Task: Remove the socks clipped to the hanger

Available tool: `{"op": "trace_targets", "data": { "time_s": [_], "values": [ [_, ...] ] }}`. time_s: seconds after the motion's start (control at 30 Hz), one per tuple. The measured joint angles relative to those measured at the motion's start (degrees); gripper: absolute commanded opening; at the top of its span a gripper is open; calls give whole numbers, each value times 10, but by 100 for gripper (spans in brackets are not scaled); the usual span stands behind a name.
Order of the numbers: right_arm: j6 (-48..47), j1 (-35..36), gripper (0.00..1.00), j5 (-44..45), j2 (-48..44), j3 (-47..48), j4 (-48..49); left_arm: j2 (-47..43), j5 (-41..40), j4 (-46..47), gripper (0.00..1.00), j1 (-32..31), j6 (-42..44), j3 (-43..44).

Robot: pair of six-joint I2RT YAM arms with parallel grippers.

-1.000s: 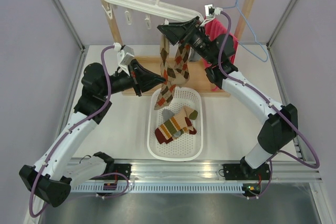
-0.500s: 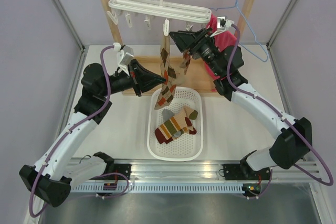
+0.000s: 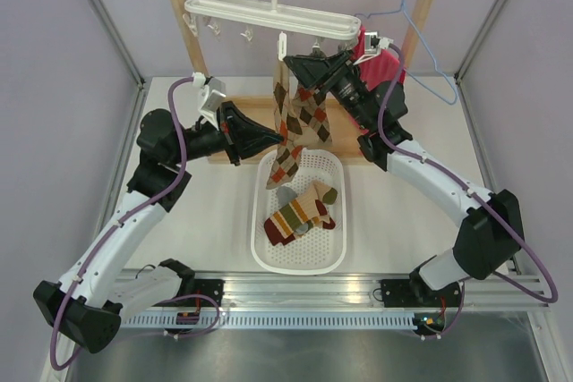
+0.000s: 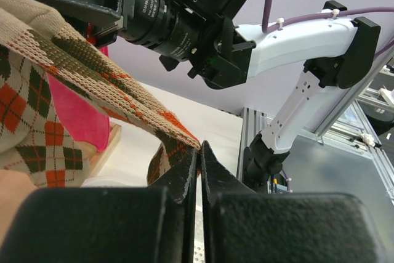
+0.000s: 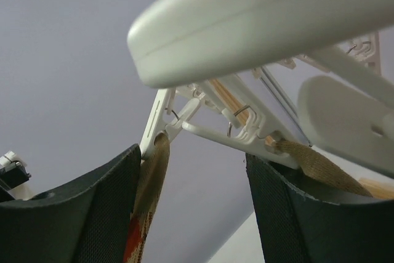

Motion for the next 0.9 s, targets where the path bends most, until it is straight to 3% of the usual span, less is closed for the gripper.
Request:
{"op": "trace_targets", "data": {
  "time_s": [0.9],
  "values": [
    [52, 23, 73, -8, 110, 115, 55, -14, 14, 14, 2, 0, -10, -18]
  ]
}}
